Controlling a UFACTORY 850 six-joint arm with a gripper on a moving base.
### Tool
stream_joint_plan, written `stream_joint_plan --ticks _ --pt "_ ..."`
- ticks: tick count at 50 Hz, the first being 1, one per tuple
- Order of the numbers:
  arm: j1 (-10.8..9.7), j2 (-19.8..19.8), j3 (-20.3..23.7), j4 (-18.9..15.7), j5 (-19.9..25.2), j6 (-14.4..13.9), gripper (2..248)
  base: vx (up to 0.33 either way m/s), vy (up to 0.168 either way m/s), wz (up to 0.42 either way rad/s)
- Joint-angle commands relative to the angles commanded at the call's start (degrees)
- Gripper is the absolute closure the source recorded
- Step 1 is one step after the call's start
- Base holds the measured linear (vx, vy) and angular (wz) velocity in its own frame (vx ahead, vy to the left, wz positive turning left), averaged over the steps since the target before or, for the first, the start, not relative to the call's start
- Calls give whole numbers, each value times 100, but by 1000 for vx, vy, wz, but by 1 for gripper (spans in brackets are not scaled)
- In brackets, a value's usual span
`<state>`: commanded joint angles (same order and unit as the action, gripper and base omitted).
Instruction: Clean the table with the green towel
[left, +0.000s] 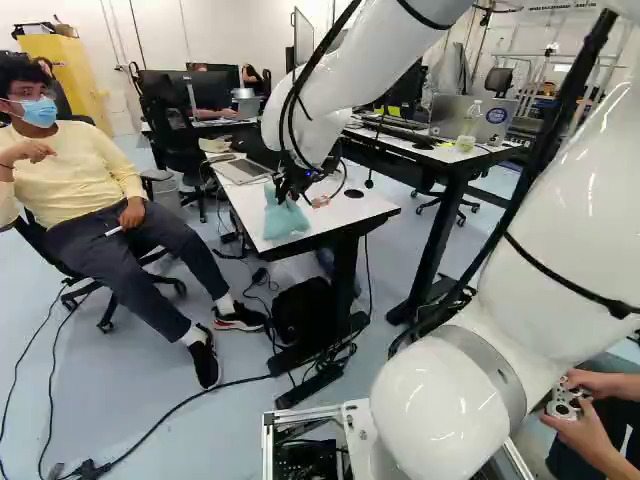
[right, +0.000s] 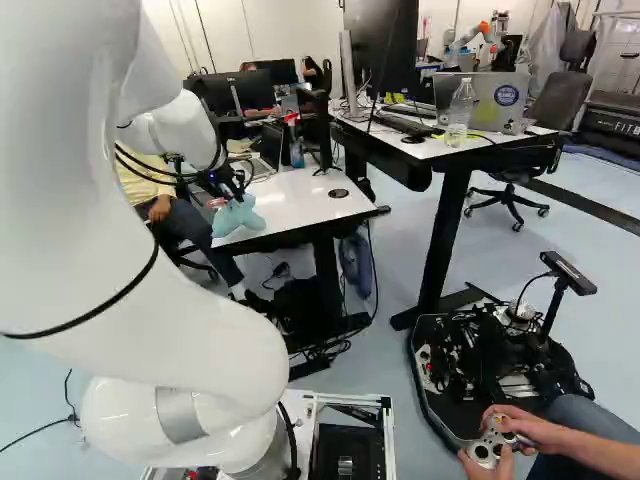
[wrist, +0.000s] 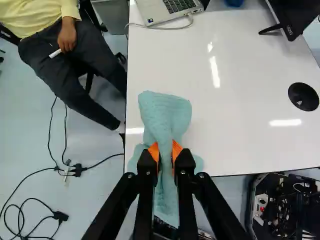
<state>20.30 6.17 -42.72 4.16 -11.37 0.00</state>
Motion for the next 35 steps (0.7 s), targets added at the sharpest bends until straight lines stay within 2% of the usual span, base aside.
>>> stream_joint_plan --ticks 11,35 --pt "-67 216 203 120 32 0 200 0 0 0" --pt "-81 209 196 167 35 0 200 0 0 0"
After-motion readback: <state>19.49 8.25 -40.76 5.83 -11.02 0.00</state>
